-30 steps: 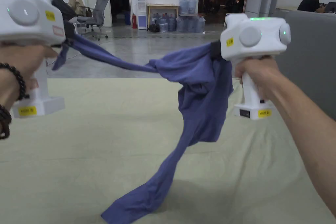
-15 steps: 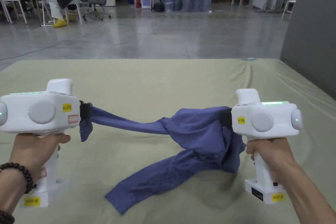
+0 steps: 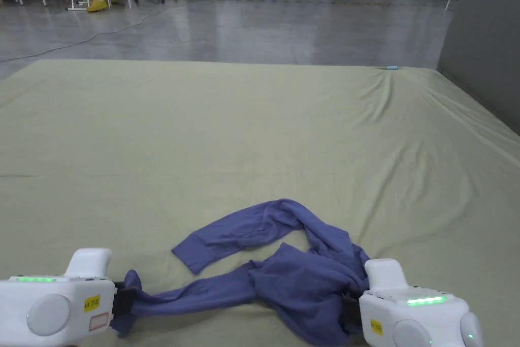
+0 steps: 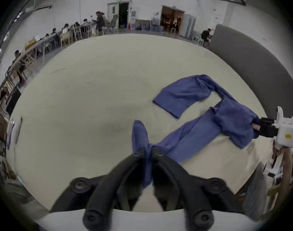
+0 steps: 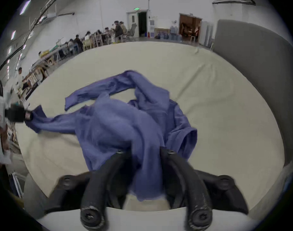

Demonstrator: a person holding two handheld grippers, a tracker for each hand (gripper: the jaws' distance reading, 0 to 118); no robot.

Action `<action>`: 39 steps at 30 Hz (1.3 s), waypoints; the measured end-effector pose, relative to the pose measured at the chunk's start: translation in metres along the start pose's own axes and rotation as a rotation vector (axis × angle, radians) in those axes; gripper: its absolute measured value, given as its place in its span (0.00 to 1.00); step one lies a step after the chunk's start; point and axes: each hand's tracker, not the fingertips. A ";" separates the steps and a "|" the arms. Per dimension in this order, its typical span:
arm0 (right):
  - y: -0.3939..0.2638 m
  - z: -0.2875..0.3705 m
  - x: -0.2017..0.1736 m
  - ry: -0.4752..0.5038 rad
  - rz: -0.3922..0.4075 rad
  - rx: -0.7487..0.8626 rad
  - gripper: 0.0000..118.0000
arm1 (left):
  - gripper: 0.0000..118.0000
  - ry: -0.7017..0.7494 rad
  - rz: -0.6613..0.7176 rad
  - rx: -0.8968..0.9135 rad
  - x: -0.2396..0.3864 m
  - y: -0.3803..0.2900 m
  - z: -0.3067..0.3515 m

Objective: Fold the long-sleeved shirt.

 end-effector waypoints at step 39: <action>0.077 0.018 0.069 -0.018 -0.040 0.076 0.57 | 0.02 -0.273 -0.198 -0.071 0.176 0.016 -0.067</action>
